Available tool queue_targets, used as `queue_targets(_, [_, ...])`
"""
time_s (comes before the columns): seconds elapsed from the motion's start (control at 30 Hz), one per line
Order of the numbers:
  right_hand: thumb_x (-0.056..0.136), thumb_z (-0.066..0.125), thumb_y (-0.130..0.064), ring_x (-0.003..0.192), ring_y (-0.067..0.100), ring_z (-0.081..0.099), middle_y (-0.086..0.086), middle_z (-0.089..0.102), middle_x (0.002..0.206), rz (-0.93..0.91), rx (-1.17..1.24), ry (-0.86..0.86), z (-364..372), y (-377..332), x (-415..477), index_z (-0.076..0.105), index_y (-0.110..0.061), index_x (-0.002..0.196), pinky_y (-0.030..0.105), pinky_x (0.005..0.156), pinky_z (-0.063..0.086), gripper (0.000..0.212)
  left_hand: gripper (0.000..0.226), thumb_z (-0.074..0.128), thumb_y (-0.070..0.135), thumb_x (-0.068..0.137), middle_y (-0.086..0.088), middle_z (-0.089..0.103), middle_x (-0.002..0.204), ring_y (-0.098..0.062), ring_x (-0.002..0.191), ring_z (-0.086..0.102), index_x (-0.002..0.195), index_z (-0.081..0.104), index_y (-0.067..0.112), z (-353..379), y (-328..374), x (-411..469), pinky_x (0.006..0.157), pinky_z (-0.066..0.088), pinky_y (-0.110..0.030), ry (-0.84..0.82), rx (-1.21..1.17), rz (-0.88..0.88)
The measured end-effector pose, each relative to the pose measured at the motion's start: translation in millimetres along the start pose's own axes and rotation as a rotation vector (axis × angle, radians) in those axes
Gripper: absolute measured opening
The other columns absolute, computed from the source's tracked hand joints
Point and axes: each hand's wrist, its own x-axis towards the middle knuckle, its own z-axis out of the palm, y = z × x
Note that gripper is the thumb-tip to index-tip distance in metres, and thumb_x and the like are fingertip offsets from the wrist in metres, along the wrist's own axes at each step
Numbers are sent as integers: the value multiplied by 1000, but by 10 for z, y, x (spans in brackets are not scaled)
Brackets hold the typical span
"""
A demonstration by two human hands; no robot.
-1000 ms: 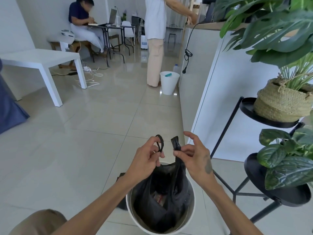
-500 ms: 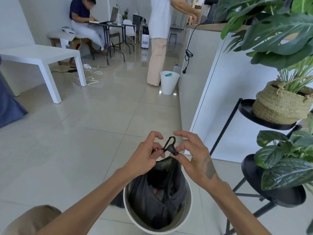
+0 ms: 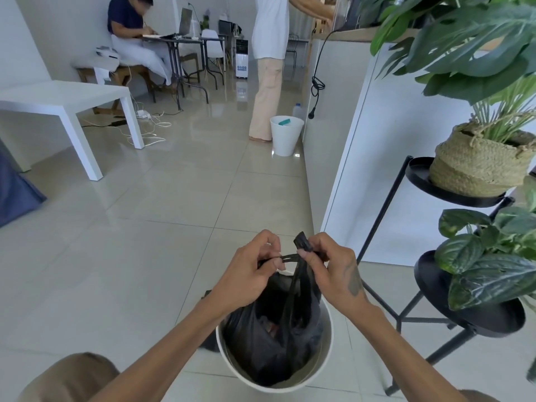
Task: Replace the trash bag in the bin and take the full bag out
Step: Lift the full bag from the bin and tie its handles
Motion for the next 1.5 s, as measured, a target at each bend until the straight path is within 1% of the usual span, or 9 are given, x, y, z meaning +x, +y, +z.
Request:
queue_targets(0.13, [91, 71, -18, 61, 17, 59, 3, 65, 67, 179, 78, 30, 53, -7, -44, 63, -8, 87, 31, 58, 48, 13, 35, 55, -10, 86, 8, 64, 79, -10, 81, 59, 77, 74, 18, 112, -286, -166, 74, 42, -20, -33, 254, 129])
queue_targets(0.33, [92, 69, -26, 49, 5, 52, -10, 58, 53, 452, 246, -26, 113, -60, -113, 62, -22, 97, 15, 52, 43, 10, 47, 54, 3, 91, 2, 53, 89, -17, 82, 45, 135, 61, 18, 295, -591, -326, 77, 43, -31, 105, 643, 145])
queue_targets(0.43, [91, 70, -33, 63, 16, 71, -1, 74, 69, 767, 377, -90, 127, -31, -101, 64, -22, 99, 29, 66, 57, 14, 50, 53, 13, 97, 2, 54, 99, -17, 92, 46, 146, 49, 16, 359, -505, -369, 88, 41, -28, 156, 641, 136])
queue_targets(0.5, [90, 70, -36, 66, 22, 72, 0, 75, 69, 808, 312, -237, 104, 12, -102, 71, -21, 79, 40, 70, 58, 19, 48, 53, 17, 98, 4, 55, 103, -16, 97, 47, 146, 50, 17, 367, -477, -375, 93, 42, -28, 146, 606, 143])
queue_targets(0.6, [97, 62, -34, 53, 11, 50, -7, 54, 51, 749, 182, -586, 9, 10, -54, 64, -19, 60, 27, 54, 43, 39, 48, 57, 22, 94, 5, 59, 111, -13, 107, 48, 142, 54, 21, 304, -509, -370, 102, 42, -33, 66, 530, 151])
queue_targets(0.8, [102, 55, -27, 60, 10, 56, 2, 63, 68, 739, 250, -942, -47, -1, 58, 71, -8, 88, 22, 55, 47, 28, 38, 76, 49, 78, 16, 61, 101, -5, 96, 49, 106, 74, 22, 153, -591, -312, 92, 41, -31, -95, 461, 224])
queue_targets(1.0, [99, 60, -32, 76, 23, 59, 10, 69, 83, 711, 301, -974, -9, 36, 54, 75, -17, 87, 28, 60, 48, 25, 34, 72, 51, 83, 8, 66, 84, -14, 87, 57, 88, 76, 18, 130, -617, -303, 87, 45, -40, -122, 505, 255])
queue_targets(1.2, [89, 74, -25, 61, 11, 55, 6, 68, 73, 660, 276, -826, -87, 61, 92, 78, -12, 90, 25, 59, 48, 14, 22, 66, 32, 92, 4, 71, 90, -15, 93, 59, 90, 79, 15, 42, -607, -258, 88, 45, -40, -153, 481, 252])
queue_targets(1.5, [92, 71, -18, 61, 9, 62, 9, 74, 73, 572, 62, -610, -249, 212, 0, 76, -14, 83, 19, 62, 53, 11, 24, 67, 14, 92, -1, 75, 114, -14, 110, 67, 82, 71, -8, -385, -428, -231, 101, 43, -29, -206, -200, -322])
